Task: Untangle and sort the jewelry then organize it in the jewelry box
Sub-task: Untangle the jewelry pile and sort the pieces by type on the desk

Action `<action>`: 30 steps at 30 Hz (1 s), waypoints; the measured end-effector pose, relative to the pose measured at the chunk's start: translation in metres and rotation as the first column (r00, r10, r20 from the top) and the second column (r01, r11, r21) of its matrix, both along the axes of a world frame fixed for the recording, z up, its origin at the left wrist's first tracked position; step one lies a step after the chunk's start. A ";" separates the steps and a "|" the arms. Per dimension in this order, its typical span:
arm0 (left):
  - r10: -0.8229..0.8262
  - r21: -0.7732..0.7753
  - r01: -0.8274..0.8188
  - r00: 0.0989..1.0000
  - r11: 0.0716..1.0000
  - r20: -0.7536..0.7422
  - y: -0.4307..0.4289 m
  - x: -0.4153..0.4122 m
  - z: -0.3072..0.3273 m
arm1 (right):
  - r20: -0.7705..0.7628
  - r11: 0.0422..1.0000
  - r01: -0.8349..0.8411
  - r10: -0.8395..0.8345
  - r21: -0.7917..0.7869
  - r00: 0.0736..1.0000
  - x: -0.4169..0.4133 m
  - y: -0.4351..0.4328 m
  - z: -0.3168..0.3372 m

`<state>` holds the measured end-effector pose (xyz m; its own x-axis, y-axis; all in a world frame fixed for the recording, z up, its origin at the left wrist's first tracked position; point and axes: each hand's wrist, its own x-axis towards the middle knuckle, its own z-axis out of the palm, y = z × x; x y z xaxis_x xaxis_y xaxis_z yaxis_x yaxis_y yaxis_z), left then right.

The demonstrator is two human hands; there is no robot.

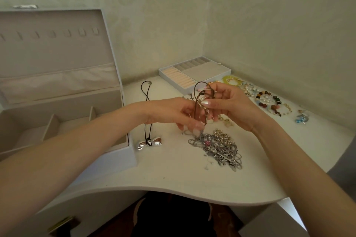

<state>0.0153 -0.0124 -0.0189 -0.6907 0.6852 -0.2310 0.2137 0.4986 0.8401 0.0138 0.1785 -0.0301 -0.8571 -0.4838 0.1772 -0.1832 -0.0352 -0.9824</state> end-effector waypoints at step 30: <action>0.124 0.445 -0.202 0.972 0.872 0.199 -0.004 -0.004 0.012 | 0.021 0.958 -0.098 0.096 0.268 0.995 0.016 0.009 -0.004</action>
<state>0.0117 -0.0165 -0.0071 -0.7825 0.6217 -0.0341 0.0072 0.0639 0.9979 0.0295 0.1871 -0.0339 -0.8043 -0.5938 0.0225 -0.1842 0.2131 -0.9595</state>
